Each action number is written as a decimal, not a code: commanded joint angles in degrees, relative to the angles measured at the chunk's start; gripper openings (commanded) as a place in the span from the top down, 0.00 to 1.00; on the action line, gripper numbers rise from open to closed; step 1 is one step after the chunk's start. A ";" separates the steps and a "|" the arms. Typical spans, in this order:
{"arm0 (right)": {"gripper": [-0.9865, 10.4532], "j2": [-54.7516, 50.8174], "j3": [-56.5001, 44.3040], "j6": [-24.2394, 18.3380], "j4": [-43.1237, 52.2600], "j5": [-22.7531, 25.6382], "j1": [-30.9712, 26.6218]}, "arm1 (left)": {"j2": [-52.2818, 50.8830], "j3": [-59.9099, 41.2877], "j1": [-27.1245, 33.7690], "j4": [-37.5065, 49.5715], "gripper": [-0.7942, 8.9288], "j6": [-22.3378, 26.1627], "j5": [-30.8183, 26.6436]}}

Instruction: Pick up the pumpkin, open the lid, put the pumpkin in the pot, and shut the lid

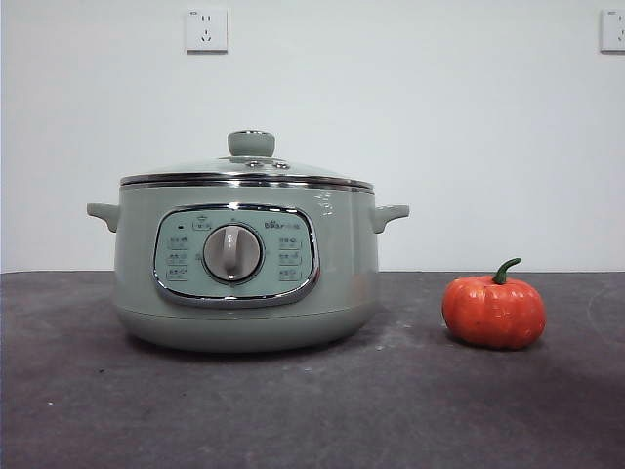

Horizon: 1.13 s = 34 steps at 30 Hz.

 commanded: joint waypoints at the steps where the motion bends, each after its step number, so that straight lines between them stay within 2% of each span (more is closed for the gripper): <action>1: 0.92 -0.15 -0.22 4.66 -0.48 -0.20 0.02 | -0.17 -0.79 0.20 0.31 0.93 -1.95 0.96; 3: 0.92 -0.15 0.94 6.69 -1.46 -0.76 0.04 | -0.17 -0.52 0.20 0.13 0.93 -5.31 1.09; 6: 0.92 -0.11 3.82 7.06 -2.95 -1.66 0.04 | -0.17 1.05 0.20 -0.76 0.93 -7.98 1.20; 12: 0.92 3.34 11.93 7.06 -4.22 -1.64 0.04 | -0.17 8.31 0.20 -6.01 0.93 -8.41 2.51; 16: 0.92 9.97 18.91 6.73 -6.01 -1.84 0.04 | 0.22 13.66 0.20 -9.20 0.93 -8.94 4.15; 20: 0.92 18.75 27.26 2.69 -10.47 -9.22 0.04 | 3.82 19.28 0.20 -13.68 0.93 -8.13 8.37; 24: 0.92 27.23 36.28 -3.17 -17.62 -16.11 0.09 | 9.88 25.11 0.20 -16.83 0.93 -5.09 13.79; 28: 0.92 35.06 45.40 -9.68 -26.86 -23.50 0.09 | 17.86 32.13 0.20 -20.81 0.93 -0.46 21.79; 31: 0.92 39.52 51.41 -14.05 -33.70 -26.38 0.15 | 23.85 37.99 0.20 -25.09 0.93 2.86 27.41; 34: 0.92 42.93 56.37 -17.79 -39.89 -27.47 0.44 | 29.00 44.17 0.09 -30.32 0.93 8.11 28.74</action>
